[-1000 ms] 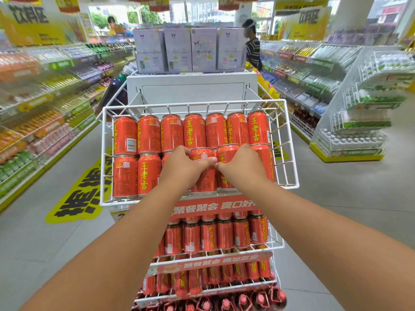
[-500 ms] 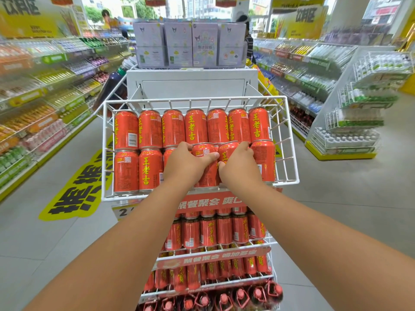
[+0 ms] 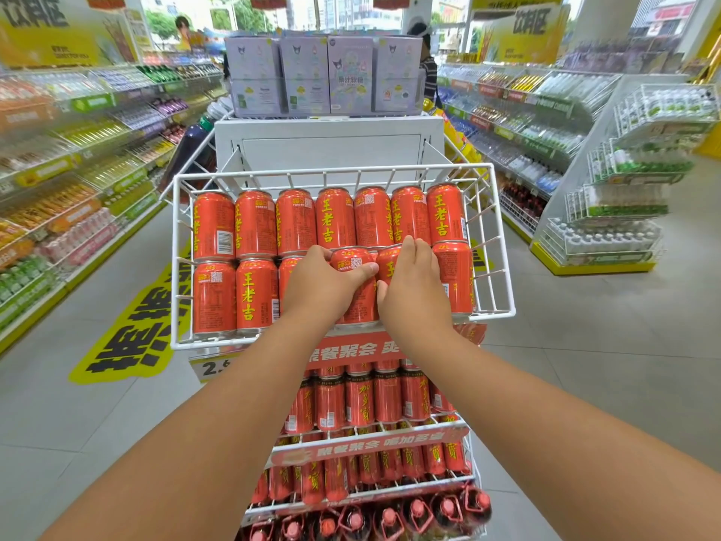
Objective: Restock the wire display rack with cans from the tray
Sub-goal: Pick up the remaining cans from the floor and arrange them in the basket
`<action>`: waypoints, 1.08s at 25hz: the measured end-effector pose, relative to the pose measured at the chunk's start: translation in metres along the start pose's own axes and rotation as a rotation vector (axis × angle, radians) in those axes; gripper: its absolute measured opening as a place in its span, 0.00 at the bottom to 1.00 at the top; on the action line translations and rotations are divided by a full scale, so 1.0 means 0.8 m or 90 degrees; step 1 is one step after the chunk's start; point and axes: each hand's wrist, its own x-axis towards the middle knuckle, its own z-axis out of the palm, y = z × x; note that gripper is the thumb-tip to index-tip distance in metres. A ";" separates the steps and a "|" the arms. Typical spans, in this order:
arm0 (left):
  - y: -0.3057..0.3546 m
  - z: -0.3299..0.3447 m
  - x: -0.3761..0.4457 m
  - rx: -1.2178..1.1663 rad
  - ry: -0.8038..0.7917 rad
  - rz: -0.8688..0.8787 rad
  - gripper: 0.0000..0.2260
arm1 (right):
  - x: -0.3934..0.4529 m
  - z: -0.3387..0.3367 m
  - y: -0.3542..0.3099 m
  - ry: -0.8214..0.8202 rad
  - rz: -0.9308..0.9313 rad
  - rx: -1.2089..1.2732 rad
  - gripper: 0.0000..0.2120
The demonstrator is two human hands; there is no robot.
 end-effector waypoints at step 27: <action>-0.026 0.028 -0.009 0.069 0.037 0.023 0.41 | 0.035 -0.042 0.135 -0.036 0.152 0.310 0.39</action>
